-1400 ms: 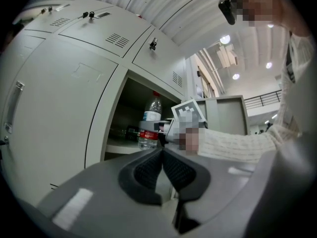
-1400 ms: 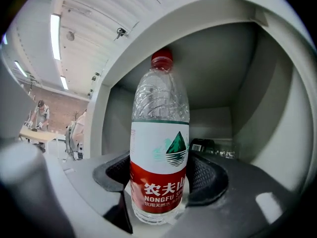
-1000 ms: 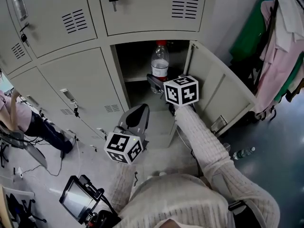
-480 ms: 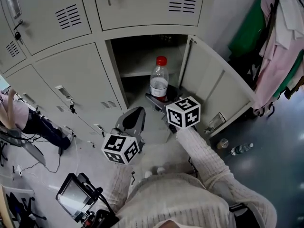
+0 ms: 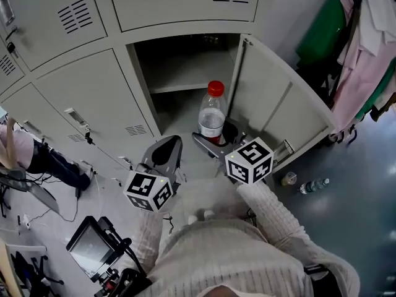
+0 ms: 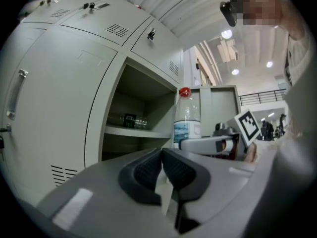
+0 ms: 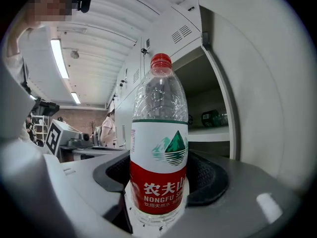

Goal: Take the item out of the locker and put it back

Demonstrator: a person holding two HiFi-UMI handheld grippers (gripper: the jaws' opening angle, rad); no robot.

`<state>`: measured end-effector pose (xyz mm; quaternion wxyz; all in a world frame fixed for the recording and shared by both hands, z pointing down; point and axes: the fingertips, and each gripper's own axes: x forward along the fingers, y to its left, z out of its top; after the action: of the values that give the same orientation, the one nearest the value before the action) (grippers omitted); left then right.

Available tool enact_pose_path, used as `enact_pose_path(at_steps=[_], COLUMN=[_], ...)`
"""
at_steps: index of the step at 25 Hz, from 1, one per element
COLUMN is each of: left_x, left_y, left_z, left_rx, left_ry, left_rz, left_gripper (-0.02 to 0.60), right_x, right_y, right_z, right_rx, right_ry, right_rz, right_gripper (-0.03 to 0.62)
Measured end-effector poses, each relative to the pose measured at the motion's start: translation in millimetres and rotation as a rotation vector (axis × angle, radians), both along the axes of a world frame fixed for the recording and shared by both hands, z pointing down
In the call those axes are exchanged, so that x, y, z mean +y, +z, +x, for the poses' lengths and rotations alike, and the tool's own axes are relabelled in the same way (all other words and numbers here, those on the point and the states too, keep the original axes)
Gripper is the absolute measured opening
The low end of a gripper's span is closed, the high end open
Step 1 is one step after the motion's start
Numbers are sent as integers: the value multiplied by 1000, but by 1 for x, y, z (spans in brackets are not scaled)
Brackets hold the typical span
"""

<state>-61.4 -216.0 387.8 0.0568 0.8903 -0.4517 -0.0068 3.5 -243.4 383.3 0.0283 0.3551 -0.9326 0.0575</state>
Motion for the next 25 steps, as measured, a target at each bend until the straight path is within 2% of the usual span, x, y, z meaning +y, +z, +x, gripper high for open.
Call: enact_pose_path(at_steps=[10, 15, 20, 25], left_x=[-1, -1, -3, -5], left_y=[-9, -18, -21, -20], left_z=[4, 2, 0, 4], left_rx=[-24, -13, 22, 7], left_ry=[17, 11, 10, 28], left_rz=[29, 54, 56, 54], left_gripper=[6, 6, 8, 8], right_x=[22, 29, 25, 21], right_y=[-16, -30, -28, -22], right_z=[15, 16, 14, 7], right_rx=[-48, -82, -92, -90], right_ry=[21, 25, 29, 19], right_rz=[47, 80, 80, 62], right_gripper=[311, 311, 311, 311])
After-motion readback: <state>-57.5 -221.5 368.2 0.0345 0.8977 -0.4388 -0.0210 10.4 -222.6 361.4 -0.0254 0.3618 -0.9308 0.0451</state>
